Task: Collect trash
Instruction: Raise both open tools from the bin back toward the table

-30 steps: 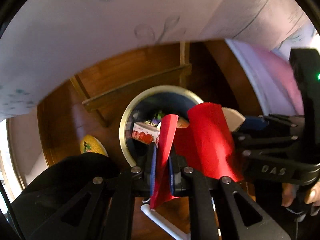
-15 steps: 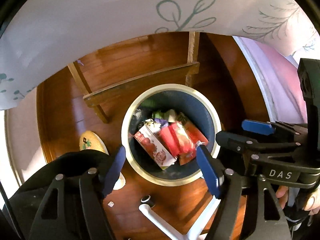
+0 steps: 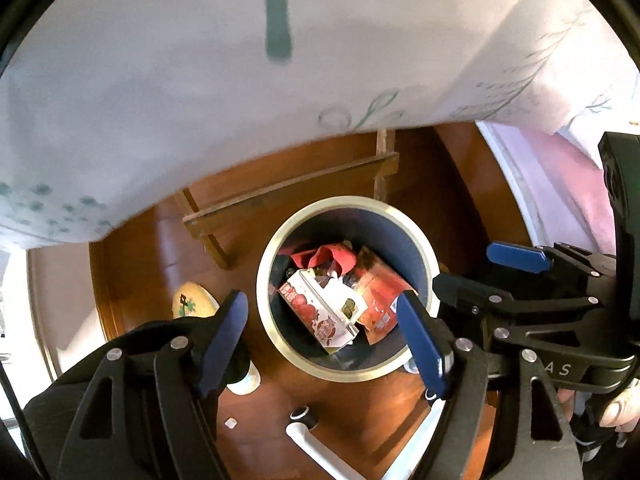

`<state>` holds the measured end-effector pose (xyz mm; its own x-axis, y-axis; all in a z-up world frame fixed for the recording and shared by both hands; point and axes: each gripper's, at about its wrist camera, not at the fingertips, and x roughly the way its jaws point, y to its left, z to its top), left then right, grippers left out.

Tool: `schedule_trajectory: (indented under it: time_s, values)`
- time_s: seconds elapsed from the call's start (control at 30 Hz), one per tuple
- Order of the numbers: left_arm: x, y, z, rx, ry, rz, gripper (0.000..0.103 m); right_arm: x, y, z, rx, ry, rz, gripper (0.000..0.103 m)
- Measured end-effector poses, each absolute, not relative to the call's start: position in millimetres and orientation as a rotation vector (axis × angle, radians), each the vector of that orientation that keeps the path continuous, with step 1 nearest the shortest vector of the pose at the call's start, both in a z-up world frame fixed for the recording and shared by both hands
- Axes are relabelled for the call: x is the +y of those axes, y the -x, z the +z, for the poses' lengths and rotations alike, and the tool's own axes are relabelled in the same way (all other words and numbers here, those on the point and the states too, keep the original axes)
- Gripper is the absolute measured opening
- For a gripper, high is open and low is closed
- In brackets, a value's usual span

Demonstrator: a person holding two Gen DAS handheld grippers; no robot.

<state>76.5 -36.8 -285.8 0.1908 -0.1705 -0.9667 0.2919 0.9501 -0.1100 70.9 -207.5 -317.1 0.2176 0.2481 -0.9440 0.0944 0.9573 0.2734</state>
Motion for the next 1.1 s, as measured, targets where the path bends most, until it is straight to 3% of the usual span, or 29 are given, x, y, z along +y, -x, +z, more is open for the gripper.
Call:
schedule_trajectory:
  time_s: [0.7,1.1]
  values:
    - [-34.8,-35.6,-94.1,1.037,-0.306,-0.461,0.076,-194.9,-32.4,-129.7,0.990,0.034,0.313,0.075]
    - [-19.3,-66.7,23.5,0.890,-0.331,-0.438,0.076,-197.5,-58.8,-11.6,0.818,0.086,0.350,0.075]
